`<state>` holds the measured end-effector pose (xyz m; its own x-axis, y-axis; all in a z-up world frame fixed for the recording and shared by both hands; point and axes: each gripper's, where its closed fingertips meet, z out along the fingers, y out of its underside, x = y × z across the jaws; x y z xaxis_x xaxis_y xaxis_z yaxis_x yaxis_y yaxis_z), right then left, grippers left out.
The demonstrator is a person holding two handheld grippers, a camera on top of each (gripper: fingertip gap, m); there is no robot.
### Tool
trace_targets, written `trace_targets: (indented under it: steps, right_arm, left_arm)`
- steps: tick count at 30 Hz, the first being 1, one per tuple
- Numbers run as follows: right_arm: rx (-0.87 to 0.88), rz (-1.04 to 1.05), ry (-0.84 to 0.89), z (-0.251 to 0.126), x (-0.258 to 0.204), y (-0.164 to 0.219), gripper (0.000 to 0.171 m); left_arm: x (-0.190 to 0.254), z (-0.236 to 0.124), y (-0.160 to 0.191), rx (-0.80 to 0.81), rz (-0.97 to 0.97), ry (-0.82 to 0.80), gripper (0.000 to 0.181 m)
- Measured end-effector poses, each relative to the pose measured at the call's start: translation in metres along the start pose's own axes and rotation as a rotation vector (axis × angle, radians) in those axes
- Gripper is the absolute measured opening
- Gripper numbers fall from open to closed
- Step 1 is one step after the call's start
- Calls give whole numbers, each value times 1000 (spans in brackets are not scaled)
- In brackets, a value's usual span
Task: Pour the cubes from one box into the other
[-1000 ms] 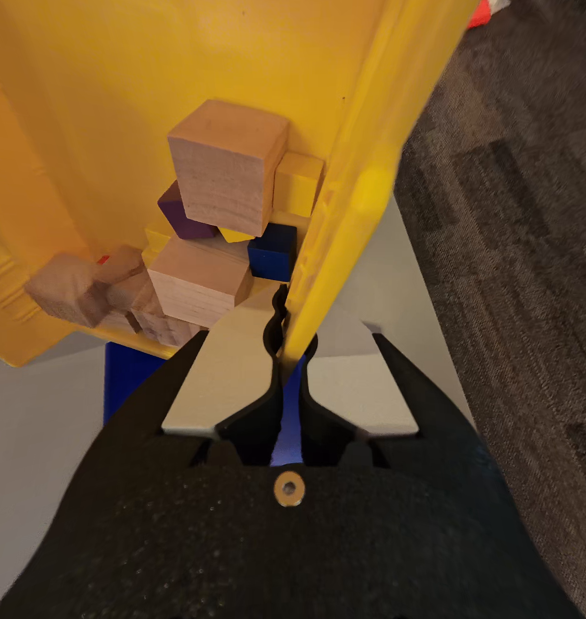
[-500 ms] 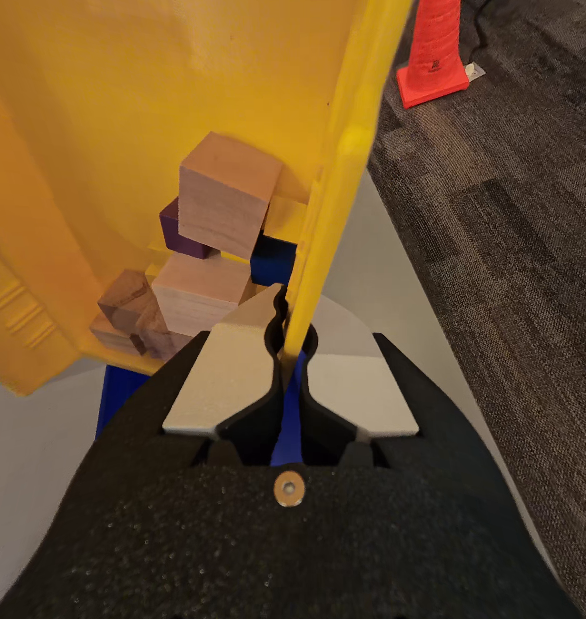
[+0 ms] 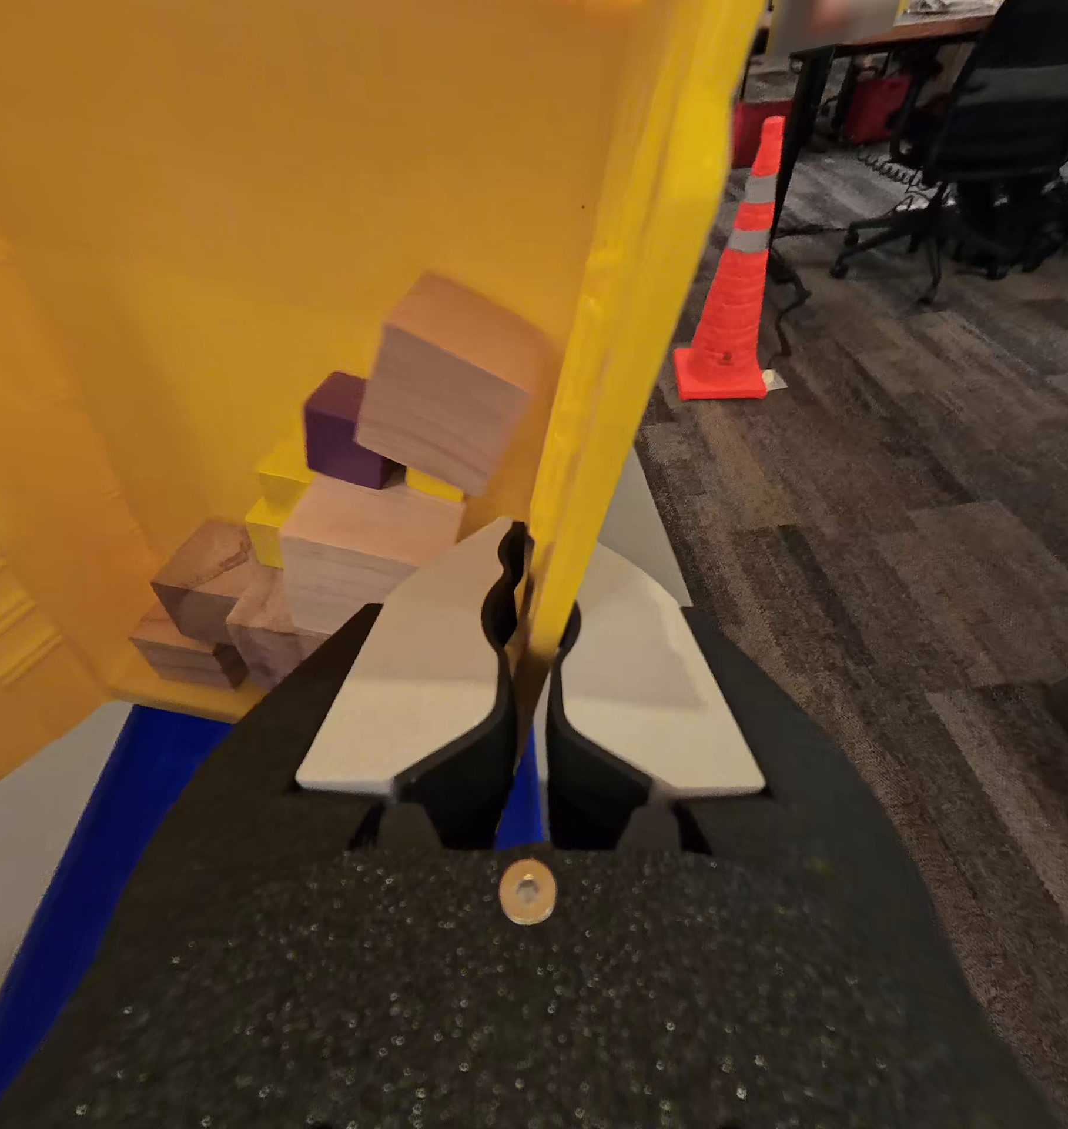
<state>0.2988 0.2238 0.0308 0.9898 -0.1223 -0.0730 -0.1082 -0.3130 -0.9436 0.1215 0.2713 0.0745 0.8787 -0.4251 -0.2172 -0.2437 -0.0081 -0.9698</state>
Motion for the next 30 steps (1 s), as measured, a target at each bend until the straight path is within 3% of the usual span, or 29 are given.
trace_targets:
  steps: [15,25,30]
  right_arm:
    - [102,-82,-9,11,-13,-29,5]
    - [-114,292,-93,18,-28,39,5]
    - [56,396,-143,7,-26,46,5]
  left_arm:
    - [-21,16,-13,36,0,-45,4]
    - [-12,25,-24,-18,281,19,4]
    - [5,2,-41,160,386,43,4]
